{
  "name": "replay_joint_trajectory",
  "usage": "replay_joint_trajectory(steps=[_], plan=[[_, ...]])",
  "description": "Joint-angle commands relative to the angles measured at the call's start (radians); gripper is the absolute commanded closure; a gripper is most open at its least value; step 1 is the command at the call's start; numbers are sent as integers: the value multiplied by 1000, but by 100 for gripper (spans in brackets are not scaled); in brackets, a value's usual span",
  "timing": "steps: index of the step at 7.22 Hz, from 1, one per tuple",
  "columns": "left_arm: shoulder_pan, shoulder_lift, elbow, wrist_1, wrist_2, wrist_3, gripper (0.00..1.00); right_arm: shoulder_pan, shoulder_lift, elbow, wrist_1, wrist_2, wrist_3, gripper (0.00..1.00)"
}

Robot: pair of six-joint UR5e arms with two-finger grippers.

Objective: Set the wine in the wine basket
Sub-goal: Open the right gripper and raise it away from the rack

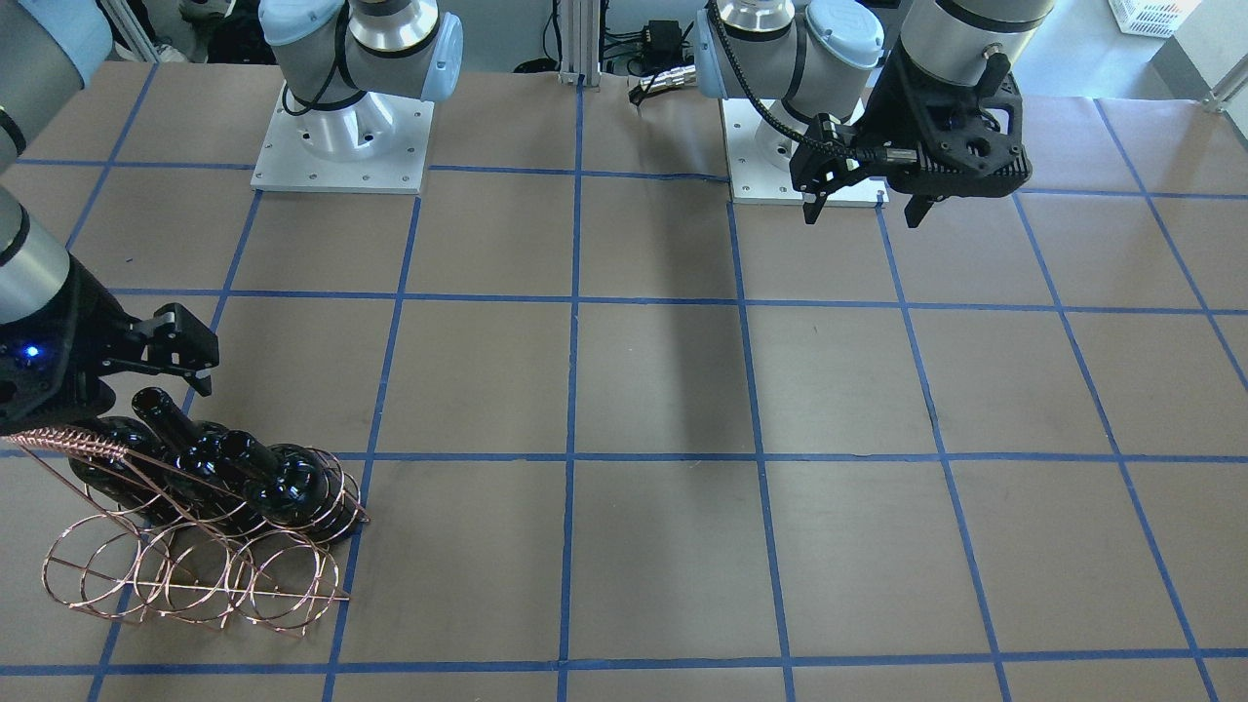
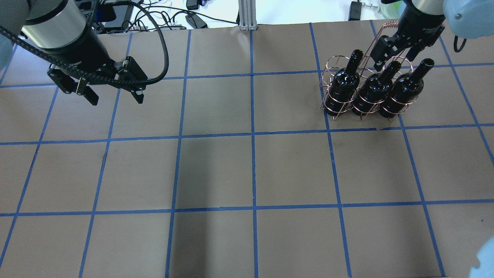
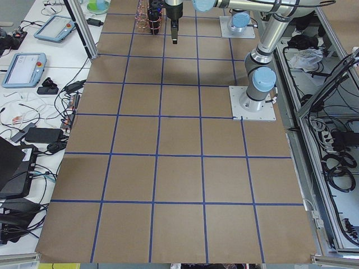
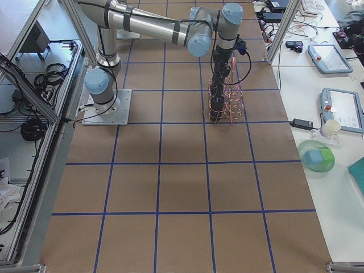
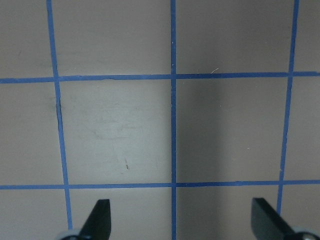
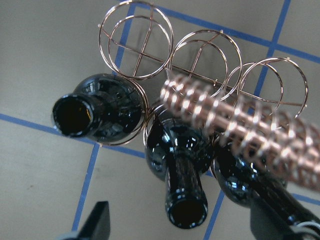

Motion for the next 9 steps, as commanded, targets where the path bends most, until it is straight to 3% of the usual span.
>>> replay_joint_trajectory(steps=[1, 3, 4, 6, 8, 9], plan=[[0, 5, -1, -9, -1, -3, 0, 8, -149, -10, 105, 4, 25, 0], [3, 7, 1, -17, 0, -2, 0, 11, -247, -57, 314, 11, 219, 0], [0, 5, -1, -8, -1, -2, 0, 59, -284, -57, 348, 11, 286, 0], [0, 8, -1, -3, -1, 0, 0, 207, -273, -45, 321, 12, 503, 0], [0, 5, 1, 21, -2, -2, 0, 228, -179, -42, 158, 0, 501, 0], [1, 7, -1, 21, -2, 0, 0, 226, -173, -40, 158, 1, 475, 0]])
